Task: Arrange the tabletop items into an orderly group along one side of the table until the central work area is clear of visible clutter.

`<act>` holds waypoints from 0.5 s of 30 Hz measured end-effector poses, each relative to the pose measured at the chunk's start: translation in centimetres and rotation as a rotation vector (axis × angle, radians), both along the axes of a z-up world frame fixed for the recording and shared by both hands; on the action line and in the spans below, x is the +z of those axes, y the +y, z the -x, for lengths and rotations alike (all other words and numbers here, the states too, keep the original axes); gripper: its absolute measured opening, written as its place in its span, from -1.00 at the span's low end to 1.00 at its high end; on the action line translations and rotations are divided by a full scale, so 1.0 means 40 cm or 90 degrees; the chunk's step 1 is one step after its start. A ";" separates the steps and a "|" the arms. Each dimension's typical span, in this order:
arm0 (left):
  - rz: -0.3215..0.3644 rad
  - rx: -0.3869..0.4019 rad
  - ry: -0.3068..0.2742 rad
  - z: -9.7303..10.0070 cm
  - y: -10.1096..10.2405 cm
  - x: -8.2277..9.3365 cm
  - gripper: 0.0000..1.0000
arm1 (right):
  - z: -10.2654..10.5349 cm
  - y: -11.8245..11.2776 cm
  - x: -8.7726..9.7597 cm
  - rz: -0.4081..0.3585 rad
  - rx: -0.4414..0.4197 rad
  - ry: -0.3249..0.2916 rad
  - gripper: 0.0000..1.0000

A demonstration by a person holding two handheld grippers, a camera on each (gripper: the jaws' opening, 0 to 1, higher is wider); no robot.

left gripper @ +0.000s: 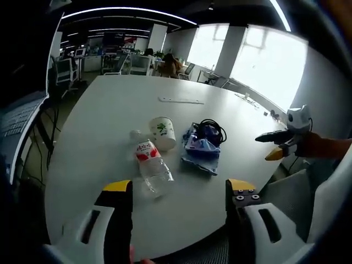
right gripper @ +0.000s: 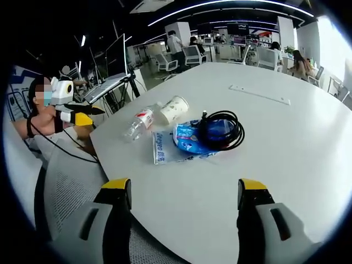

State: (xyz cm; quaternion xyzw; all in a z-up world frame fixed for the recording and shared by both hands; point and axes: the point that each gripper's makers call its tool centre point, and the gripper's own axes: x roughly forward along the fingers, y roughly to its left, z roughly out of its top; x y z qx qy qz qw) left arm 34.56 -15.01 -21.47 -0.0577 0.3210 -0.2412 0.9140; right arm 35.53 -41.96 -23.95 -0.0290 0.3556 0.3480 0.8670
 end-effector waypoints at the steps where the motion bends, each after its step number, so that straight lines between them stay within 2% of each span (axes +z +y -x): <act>1: 0.000 0.000 0.000 -0.001 0.000 -0.001 0.39 | 0.001 0.000 0.001 0.000 -0.001 -0.001 0.58; 15: -0.010 -0.018 0.004 -0.025 -0.008 -0.005 0.38 | 0.011 -0.016 -0.003 -0.003 -0.017 0.006 0.58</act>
